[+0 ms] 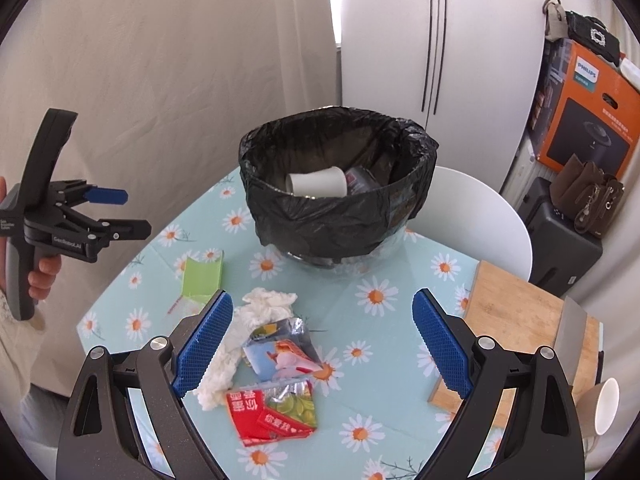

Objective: Collect trash
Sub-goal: 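Grasp the clear red-printed plastic cup with the left tool while the right tool grasps the red snack wrapper, then lift the clear cup and red wrapper up over the bin with both tools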

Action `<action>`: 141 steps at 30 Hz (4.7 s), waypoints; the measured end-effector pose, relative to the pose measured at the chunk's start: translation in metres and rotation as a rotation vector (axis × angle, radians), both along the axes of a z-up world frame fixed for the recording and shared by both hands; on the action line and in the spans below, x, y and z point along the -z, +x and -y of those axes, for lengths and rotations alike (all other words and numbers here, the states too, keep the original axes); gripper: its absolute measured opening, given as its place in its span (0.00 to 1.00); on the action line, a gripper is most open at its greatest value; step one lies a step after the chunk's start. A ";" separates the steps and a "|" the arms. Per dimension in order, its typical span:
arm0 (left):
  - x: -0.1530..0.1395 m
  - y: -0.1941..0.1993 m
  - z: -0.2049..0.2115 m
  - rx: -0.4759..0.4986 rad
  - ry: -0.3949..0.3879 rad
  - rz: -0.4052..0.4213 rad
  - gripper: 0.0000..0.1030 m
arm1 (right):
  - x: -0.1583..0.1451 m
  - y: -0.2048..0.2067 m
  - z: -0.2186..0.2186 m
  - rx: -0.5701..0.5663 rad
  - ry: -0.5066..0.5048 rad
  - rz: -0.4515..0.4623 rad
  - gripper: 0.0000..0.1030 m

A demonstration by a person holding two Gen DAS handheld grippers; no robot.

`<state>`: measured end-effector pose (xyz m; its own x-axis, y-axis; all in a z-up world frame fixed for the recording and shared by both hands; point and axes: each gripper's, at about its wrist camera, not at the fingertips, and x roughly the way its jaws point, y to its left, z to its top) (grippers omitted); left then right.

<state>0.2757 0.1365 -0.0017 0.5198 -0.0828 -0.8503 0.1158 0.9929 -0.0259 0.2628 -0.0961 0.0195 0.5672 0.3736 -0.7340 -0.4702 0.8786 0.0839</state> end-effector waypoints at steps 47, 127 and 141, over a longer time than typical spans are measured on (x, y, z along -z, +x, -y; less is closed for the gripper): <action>0.142 -0.014 0.010 0.072 -0.063 -0.288 0.94 | 0.171 -0.016 -0.009 0.004 -0.120 -0.411 0.84; -0.010 -0.088 0.031 0.044 -0.029 0.015 0.65 | 0.007 -0.086 0.139 0.146 0.030 0.065 0.15; -0.057 -0.007 0.033 0.188 -0.088 0.121 0.66 | -0.054 -0.012 0.117 0.200 0.083 0.169 0.15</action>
